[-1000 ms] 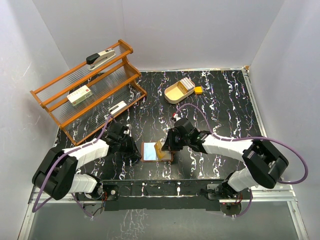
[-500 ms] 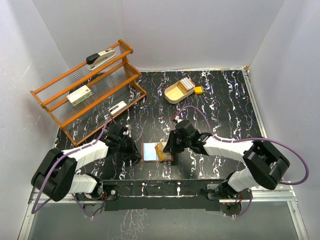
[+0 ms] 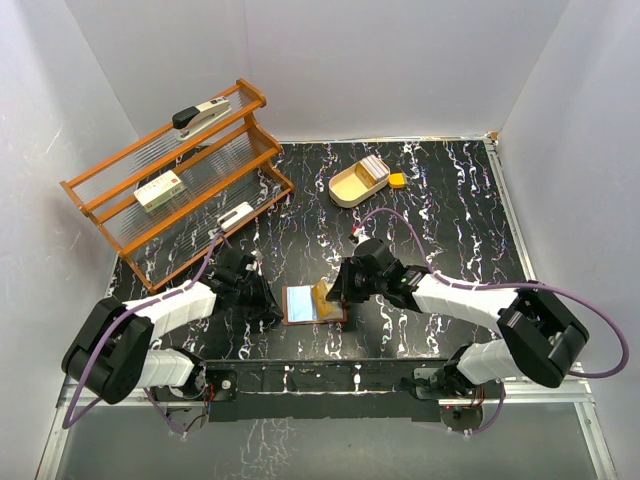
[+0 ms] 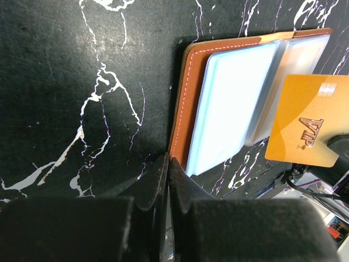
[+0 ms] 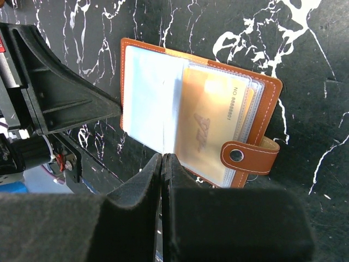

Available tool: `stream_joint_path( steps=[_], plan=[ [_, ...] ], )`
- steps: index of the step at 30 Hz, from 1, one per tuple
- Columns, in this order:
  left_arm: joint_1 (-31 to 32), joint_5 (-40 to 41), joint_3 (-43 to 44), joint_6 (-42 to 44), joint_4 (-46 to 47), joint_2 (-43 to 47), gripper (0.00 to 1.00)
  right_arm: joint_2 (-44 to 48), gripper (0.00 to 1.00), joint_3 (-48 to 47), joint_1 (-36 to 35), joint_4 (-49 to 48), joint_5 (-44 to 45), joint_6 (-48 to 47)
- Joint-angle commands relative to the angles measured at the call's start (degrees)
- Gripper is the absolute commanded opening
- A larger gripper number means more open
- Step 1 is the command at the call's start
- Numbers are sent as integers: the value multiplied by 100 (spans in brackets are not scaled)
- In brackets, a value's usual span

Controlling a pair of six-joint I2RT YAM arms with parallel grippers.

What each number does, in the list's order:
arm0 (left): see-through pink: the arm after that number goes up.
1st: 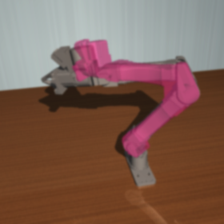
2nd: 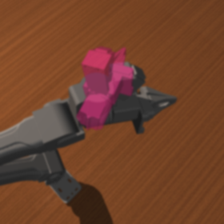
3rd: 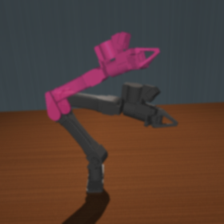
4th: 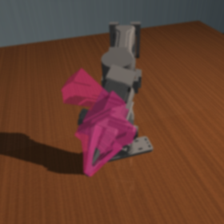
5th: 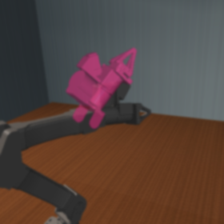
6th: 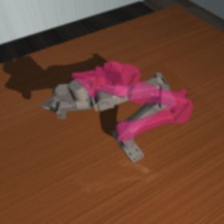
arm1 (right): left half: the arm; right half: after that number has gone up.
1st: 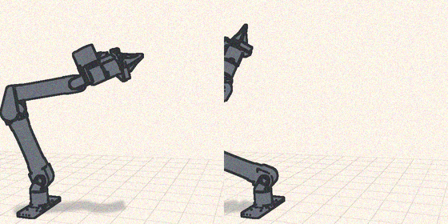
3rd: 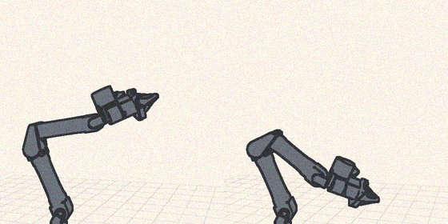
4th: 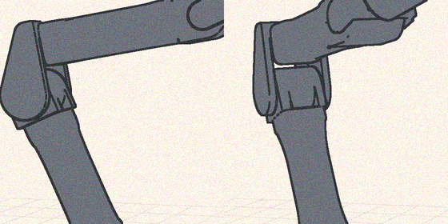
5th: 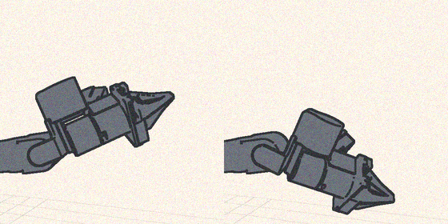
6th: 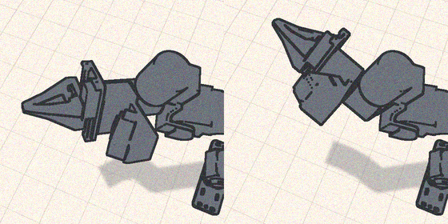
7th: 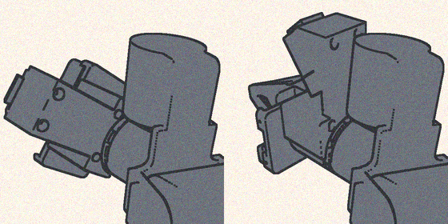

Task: Put the credit cards into the card holder
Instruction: Insert the credit card into the card holder.

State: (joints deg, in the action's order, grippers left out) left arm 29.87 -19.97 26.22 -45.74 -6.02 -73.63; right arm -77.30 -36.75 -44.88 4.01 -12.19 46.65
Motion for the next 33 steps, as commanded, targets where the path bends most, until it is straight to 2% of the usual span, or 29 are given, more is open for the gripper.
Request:
stream_joint_path(
  steps=[1,11,20,33],
  plan=[
    [68,-6,-134,12,-255,7,2,-106,0,112,48,-434,80,-22],
    [87,-43,-71,14,-207,-118,2,-410,0,609,250,-1323,-487,-84],
    [106,-56,-125,-47,-112,-118,2,-623,0,594,321,-1300,-734,-204],
    [125,-54,-135,-50,-84,-127,2,-885,3,374,366,-1148,-585,-245]
  ],
)
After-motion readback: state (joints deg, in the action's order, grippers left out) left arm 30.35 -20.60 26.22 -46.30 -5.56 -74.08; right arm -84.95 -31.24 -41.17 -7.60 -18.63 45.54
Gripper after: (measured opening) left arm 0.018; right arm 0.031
